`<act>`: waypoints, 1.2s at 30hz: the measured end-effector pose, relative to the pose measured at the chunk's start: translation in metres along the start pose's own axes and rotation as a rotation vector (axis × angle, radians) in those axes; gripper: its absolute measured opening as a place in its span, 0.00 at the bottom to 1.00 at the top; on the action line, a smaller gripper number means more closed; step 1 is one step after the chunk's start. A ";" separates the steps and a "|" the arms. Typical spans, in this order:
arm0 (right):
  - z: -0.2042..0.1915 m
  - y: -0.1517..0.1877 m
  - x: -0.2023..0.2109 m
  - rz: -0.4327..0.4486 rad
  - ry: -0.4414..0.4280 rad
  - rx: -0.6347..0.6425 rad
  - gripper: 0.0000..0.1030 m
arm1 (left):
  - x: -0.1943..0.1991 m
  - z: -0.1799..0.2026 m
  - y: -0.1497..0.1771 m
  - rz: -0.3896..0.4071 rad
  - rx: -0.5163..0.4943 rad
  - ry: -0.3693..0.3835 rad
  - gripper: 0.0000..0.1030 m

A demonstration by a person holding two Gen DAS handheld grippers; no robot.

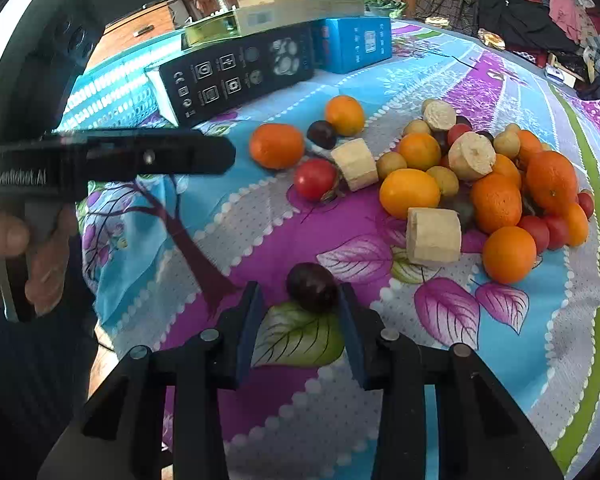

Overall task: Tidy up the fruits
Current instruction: 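Reach the right tool to the dark plum and close on it, then close the left tool on the large orange while the right tool holds the plum, then carry the orange and plum over the light-blue basket with both tools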

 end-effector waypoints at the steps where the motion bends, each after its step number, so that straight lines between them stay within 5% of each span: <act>1: 0.000 -0.002 0.000 0.007 0.004 -0.002 0.41 | -0.003 -0.001 -0.001 -0.002 0.002 -0.003 0.76; 5: 0.001 -0.004 -0.005 0.012 -0.002 -0.011 0.41 | -0.013 -0.003 -0.005 -0.004 0.000 -0.011 0.76; 8: 0.005 -0.006 -0.004 0.020 0.007 -0.027 0.28 | -0.018 -0.005 -0.009 0.004 0.001 -0.024 0.76; 12: 0.014 -0.012 0.010 0.055 0.023 -0.060 0.28 | -0.023 -0.009 -0.015 0.017 0.007 -0.031 0.75; 17: 0.023 -0.025 0.036 0.112 0.045 -0.097 0.28 | -0.034 -0.010 -0.013 -0.008 -0.003 -0.018 0.57; 25: 0.029 -0.046 0.051 0.154 0.063 -0.112 0.28 | -0.039 -0.015 -0.018 0.008 0.026 -0.006 0.57; 27: 0.031 -0.048 0.053 0.160 0.073 -0.116 0.28 | -0.038 -0.014 -0.019 0.009 0.019 -0.010 0.41; 36: 0.049 -0.068 0.068 0.174 0.188 -0.180 0.28 | 0.012 -0.008 -0.044 0.096 0.030 -0.121 0.41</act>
Point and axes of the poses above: each gripper's, at about its wrist camera, not at the fingertips, and x roughly against the way its jaws point, z to its right, y to its underside, the point moved 8 cm from there along -x, roughly the way its jaws point, and after that the axes turned 7 degrees about x, right-handed, at the moved point
